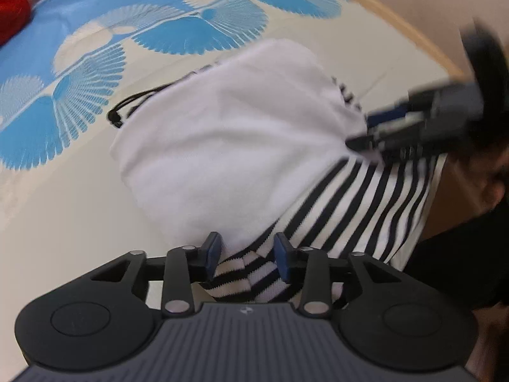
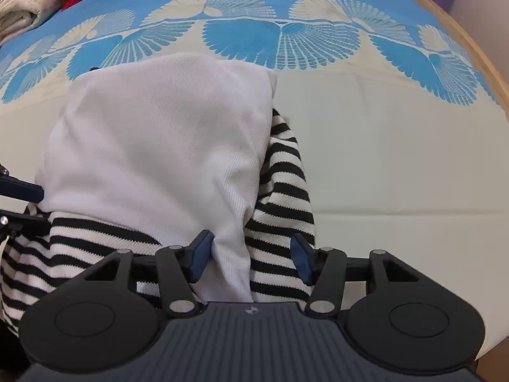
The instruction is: Fold small clothes
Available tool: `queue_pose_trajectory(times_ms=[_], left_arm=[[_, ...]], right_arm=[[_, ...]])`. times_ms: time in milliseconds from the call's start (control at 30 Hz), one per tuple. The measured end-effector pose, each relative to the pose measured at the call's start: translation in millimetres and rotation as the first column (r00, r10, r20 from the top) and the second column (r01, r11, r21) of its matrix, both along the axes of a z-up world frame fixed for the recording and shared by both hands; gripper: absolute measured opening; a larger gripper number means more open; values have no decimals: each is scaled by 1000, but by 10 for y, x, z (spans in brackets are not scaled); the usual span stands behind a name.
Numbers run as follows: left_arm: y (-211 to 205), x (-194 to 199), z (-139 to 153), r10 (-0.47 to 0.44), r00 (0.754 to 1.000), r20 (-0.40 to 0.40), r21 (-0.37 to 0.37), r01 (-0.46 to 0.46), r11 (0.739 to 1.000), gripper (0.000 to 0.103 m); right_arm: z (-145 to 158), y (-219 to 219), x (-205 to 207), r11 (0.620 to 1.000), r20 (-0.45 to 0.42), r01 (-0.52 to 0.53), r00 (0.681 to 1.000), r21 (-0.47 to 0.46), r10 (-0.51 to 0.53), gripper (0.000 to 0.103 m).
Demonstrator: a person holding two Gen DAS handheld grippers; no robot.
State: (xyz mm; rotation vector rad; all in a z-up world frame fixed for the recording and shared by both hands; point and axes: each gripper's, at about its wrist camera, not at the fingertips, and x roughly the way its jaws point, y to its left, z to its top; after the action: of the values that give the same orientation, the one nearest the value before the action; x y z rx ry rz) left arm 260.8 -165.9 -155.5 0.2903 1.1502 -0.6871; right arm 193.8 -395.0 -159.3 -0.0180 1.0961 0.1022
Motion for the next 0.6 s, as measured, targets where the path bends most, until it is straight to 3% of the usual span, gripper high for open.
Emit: queue_pose_trajectory(times_ms=[67, 100, 200, 300, 333, 400, 467, 600], left_arm=[[175, 117, 97, 84, 996, -16, -71, -85, 994, 67], [248, 160, 121, 123, 992, -18, -90, -124, 988, 69], [444, 307, 59, 242, 968, -71, -92, -248, 964, 72], [580, 428, -61, 324, 937, -130, -76, -336, 939, 85], [619, 462, -101, 344, 927, -149, -77, -358, 930, 85], [667, 535, -209, 371, 908, -196, -77, -391, 917, 88], [720, 582, -325, 396, 884, -249, -83, -427, 900, 94], [769, 655, -478, 434, 839, -329, -105, -489, 866, 96]], right_arm=[[38, -12, -37, 1000, 8, 7, 1000, -21, -7, 55], [75, -38, -58, 1000, 12, 12, 1000, -13, -12, 55], [301, -186, -174, 990, 41, -4, 999, 140, -2, 54], [414, -198, -386, 960, 56, -128, 991, 250, 118, 53], [375, -165, -454, 957, 41, -180, 984, 228, 175, 52], [141, -142, -497, 967, -77, -206, 973, 151, 219, 52], [-50, -208, -501, 980, -155, -180, 969, 79, 191, 61], [42, -383, -453, 990, -116, -94, 988, 103, 105, 61]])
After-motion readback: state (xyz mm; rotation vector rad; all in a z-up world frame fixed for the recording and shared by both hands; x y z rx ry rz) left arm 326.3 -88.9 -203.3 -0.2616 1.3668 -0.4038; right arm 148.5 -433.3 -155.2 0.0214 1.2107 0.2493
